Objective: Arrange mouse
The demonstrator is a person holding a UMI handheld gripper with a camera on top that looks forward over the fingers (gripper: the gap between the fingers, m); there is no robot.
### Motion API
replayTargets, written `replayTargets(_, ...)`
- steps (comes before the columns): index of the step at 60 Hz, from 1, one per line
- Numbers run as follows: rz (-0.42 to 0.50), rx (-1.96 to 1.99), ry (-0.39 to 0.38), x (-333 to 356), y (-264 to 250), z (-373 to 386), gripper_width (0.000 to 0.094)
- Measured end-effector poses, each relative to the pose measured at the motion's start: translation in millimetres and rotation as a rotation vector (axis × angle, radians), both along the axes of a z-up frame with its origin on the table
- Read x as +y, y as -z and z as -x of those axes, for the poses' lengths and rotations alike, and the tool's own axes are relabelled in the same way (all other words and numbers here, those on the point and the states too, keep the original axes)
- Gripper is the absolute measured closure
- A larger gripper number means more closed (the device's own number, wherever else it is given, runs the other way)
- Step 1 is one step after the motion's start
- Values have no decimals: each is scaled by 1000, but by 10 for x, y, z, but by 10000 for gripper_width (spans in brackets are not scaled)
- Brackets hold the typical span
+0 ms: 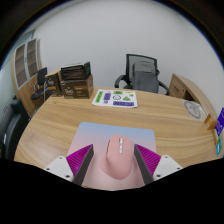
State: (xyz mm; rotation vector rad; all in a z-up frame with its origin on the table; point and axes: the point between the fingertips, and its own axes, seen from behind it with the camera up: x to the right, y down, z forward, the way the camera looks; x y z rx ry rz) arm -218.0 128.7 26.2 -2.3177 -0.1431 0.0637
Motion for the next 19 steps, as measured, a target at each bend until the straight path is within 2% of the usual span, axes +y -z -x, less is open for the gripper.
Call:
replayTargets(11, -54, 61, -30, -673, -463, -72, 97)
replayTargets(19, -79, 106, -80, -1217, -693, -145, 101)
